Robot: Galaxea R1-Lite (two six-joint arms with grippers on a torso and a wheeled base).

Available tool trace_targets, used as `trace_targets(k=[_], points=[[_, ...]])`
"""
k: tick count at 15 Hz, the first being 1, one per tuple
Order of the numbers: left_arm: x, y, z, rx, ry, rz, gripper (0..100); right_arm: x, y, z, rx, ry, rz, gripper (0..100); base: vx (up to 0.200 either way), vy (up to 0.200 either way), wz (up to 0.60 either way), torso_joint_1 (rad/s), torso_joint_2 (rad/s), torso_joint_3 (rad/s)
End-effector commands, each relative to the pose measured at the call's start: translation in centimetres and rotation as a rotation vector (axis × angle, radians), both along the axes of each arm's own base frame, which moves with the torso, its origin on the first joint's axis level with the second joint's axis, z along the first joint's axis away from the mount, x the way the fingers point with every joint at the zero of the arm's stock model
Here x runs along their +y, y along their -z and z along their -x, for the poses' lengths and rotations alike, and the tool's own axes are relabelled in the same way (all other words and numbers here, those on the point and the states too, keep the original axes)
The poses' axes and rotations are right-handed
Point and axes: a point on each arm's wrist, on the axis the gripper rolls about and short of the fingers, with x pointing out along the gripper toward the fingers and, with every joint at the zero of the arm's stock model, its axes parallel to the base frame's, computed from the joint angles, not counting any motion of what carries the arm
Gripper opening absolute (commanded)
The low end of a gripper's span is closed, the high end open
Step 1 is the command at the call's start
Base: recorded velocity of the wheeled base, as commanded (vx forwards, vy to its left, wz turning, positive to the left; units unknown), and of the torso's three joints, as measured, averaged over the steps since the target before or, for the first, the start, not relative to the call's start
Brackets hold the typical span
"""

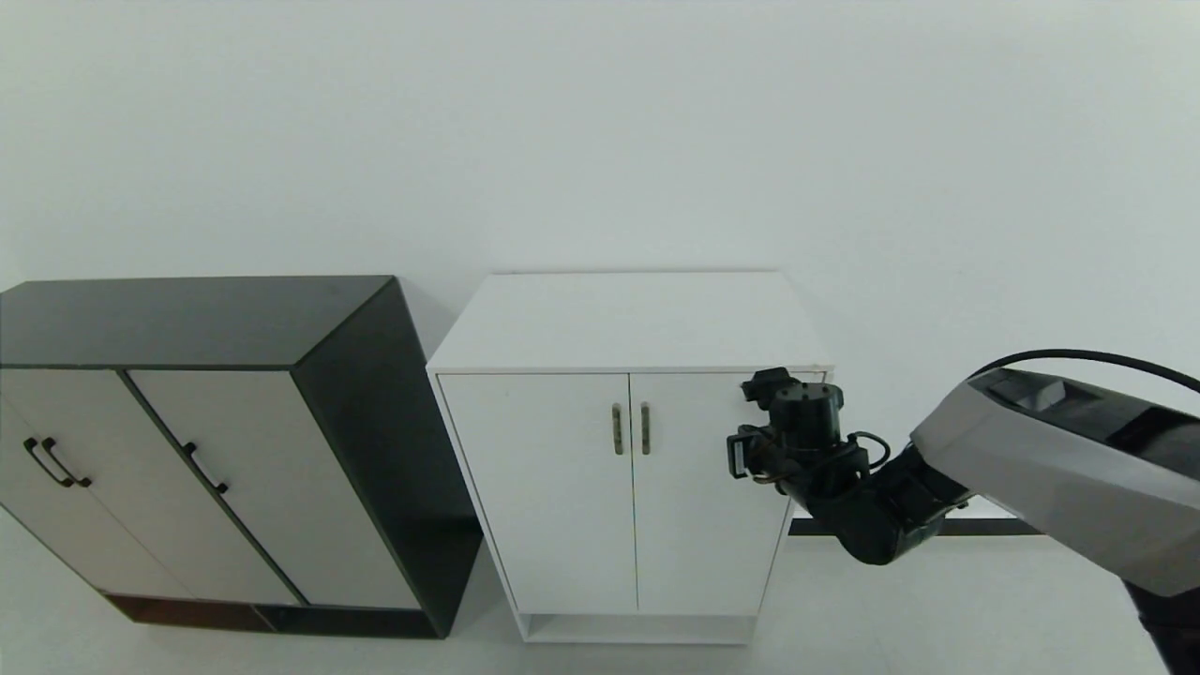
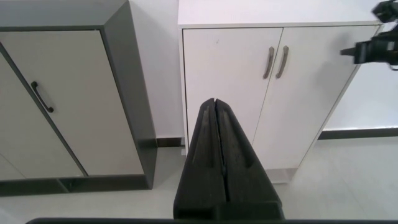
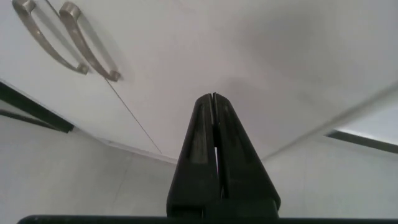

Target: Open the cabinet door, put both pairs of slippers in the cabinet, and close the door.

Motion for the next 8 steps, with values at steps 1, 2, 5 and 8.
trace_targets(k=[1,2,5,8], points=[[0.0,0.0,0.0,0.001,0.0,0.0,0,-2.4,-3.1,3.8,-0.034,0.019,-0.015,0,0.0,0.0,0.0,0.0,0.0,0.0],[0.0,0.0,0.0,0.001,0.0,0.0,0,-3.6,-3.5,5.2,-0.032,0.04,-0.01,0,0.0,0.0,0.0,0.0,0.0,0.0],[0.0,0.0,0.0,0.001,0.0,0.0,0,-6.9,-4.4,8.9,-0.027,0.116,0.008,0,0.0,0.0,0.0,0.0,0.0,0.0],[0.0,0.0,0.0,0.001,0.0,0.0,0,-10.2,-5.3,14.5,-0.023,0.193,0.044,0,0.0,0.0,0.0,0.0,0.0,0.0]])
